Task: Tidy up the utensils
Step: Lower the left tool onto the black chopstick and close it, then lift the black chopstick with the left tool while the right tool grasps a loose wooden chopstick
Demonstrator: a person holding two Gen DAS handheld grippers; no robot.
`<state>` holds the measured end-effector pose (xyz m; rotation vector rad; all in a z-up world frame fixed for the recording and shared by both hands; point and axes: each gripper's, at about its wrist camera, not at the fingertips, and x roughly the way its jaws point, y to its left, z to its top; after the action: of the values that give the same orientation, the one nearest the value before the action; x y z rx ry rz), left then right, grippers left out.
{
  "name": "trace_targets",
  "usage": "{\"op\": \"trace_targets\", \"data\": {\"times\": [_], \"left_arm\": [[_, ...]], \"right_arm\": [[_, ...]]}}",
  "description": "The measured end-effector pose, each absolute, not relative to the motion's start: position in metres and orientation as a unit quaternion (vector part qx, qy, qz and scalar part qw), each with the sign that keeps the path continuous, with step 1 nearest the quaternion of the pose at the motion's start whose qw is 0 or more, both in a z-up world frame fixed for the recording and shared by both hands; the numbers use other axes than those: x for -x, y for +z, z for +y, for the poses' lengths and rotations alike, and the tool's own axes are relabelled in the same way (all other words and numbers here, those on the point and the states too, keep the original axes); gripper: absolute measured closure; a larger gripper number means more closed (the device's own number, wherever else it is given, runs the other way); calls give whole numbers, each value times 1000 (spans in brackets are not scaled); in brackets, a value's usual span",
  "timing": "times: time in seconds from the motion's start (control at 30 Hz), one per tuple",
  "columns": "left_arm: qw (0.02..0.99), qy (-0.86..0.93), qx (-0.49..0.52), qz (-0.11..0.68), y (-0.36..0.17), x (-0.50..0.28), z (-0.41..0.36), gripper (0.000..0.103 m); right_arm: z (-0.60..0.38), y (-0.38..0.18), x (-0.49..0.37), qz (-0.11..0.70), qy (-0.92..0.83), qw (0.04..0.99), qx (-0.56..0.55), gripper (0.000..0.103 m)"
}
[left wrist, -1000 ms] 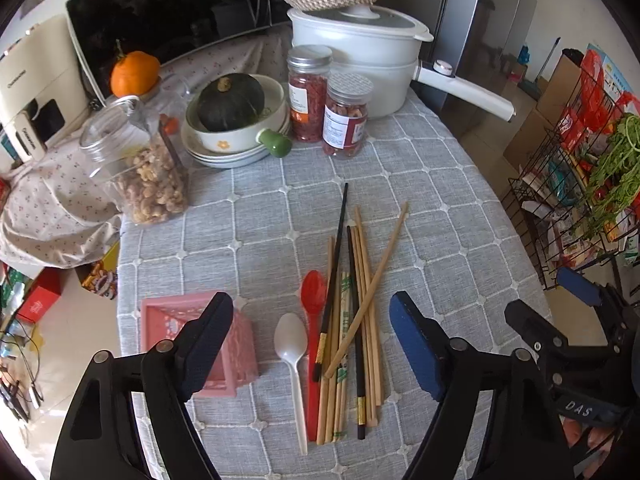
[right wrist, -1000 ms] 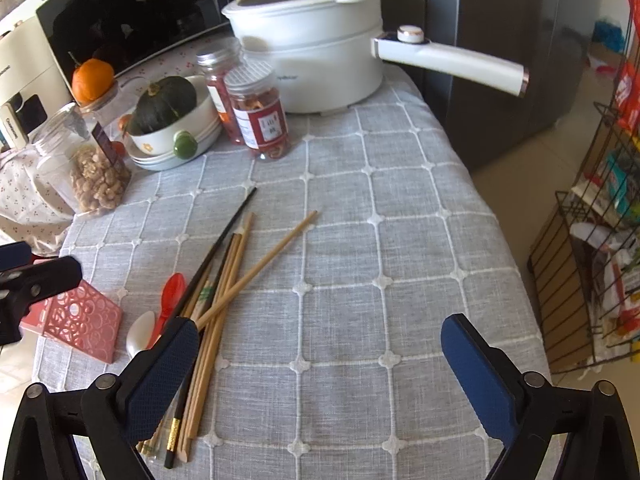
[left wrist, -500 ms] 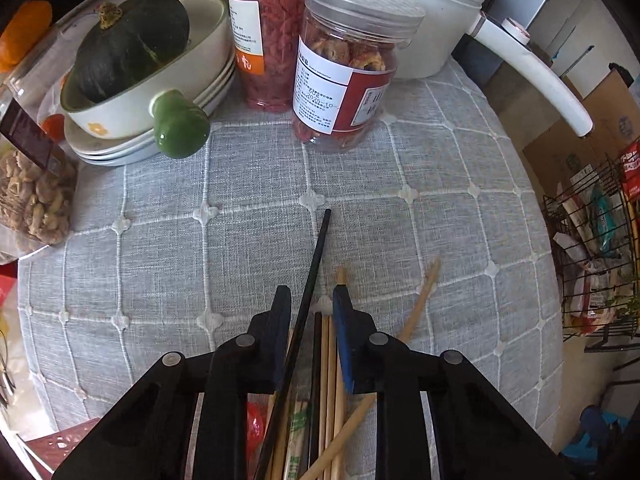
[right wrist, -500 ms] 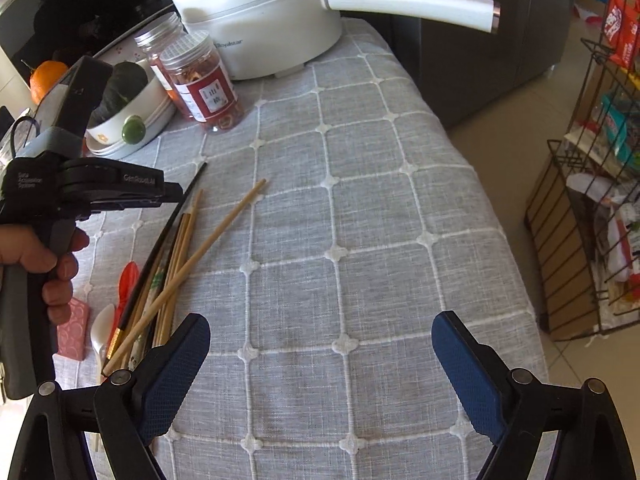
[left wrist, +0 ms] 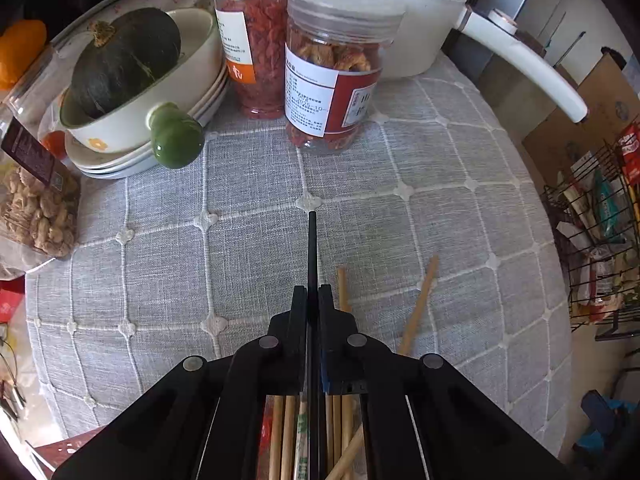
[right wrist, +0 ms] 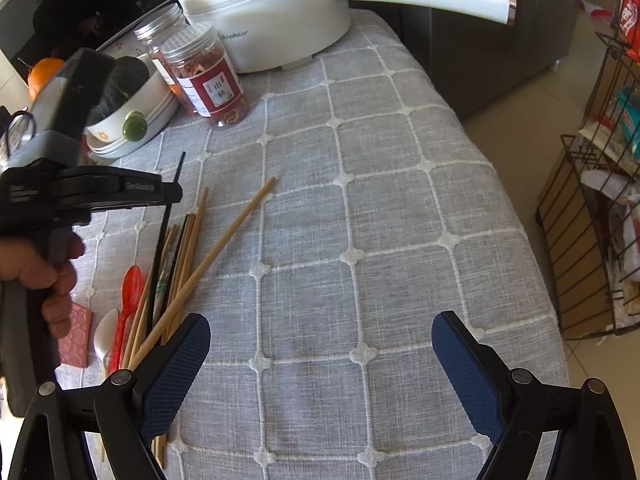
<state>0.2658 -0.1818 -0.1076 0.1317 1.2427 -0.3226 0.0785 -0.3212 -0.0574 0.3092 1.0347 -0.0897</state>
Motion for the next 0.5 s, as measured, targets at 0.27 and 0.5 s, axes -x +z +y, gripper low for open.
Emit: {"op": "trace_targets", "data": {"times": [0.27, 0.5], "left_arm": [[835, -208, -31, 509, -24, -189, -135, 98], [865, -238, -7, 442, 29, -113, -78, 98]], "right_arm": [[-305, -71, -97, 505, -24, 845, -173, 19], [-298, -93, -117, 534, -17, 825, -183, 50]]}}
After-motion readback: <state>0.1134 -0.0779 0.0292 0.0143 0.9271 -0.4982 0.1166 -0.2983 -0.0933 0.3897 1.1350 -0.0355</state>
